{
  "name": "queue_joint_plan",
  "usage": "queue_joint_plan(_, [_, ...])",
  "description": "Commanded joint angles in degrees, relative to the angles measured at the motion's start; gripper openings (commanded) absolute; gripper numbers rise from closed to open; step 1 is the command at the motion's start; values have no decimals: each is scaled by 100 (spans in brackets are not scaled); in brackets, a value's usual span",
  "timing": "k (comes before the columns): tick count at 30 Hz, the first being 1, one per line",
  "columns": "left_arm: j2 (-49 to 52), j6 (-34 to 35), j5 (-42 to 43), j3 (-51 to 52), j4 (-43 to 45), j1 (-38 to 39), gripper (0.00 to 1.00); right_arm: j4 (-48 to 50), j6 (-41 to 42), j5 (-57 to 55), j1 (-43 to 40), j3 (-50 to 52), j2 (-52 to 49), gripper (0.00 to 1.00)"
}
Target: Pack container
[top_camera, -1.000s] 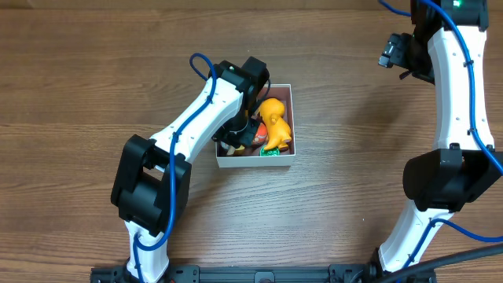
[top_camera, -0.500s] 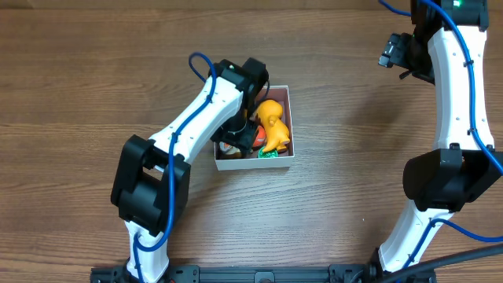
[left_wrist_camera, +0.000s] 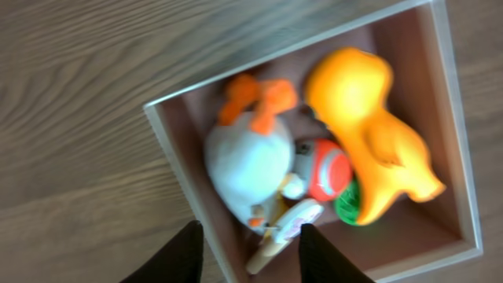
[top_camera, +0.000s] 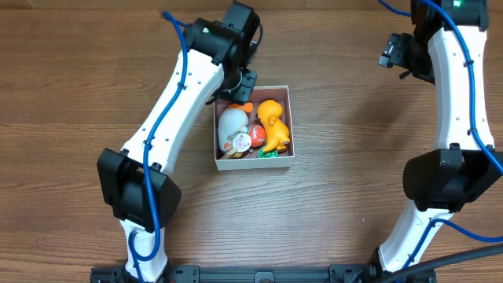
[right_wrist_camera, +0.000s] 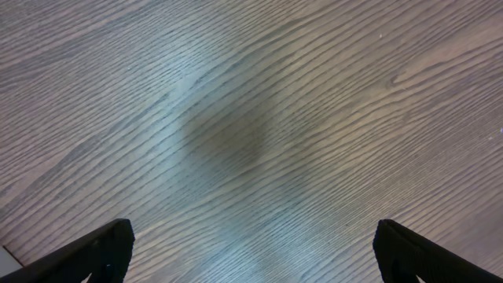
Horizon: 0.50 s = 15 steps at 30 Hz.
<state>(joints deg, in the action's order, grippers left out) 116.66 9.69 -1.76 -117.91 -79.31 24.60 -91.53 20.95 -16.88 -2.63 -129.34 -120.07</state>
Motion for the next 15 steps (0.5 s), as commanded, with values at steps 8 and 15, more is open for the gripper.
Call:
queue_joint_plan(8, [24,1777,-439,-107,664,-1727,52,11,9,-63,-11,-125,39,100])
queue_joint_plan(15, [24,1777,-315,-107,850,-2417,96,11,9,-63,-11,-125,39,100])
